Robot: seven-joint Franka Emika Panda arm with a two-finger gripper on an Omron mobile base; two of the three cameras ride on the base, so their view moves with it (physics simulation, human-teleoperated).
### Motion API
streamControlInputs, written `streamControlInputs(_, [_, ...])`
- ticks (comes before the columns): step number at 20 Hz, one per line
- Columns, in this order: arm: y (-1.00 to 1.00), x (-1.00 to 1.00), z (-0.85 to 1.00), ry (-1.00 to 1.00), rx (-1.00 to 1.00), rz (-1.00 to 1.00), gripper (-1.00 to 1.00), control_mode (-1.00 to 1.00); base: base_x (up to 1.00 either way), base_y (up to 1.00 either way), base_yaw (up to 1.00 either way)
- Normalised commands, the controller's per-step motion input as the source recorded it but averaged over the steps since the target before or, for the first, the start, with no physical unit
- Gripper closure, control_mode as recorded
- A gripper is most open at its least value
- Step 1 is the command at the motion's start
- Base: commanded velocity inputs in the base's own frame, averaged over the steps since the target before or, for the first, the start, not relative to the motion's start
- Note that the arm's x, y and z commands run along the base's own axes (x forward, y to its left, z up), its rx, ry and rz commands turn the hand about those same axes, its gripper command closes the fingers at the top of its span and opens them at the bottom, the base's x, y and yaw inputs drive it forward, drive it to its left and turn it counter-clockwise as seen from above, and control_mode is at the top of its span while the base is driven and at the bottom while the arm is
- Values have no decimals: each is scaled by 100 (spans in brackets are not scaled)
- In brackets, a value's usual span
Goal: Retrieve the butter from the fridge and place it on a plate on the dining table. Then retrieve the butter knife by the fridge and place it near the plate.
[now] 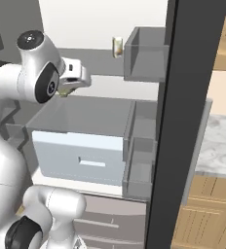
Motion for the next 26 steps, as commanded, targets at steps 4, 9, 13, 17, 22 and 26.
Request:
streamControlInputs(4, [0,0,0,0,0,0,100,100,-97,-11,0])
streamControlInputs(9, [0,0,0,0,0,0,100,100,-100,-3,0])
streamControlInputs(13, [0,0,0,0,0,0,100,100,-100,-2,0])
streamControlInputs(17, [0,0,0,0,0,0,100,100,-93,0,-18])
streamControlInputs(22, [0,0,0,0,0,0,100,100,-83,0,-46])
streamControlInputs(26, [0,0,0,0,0,0,100,100,-73,-1,-64])
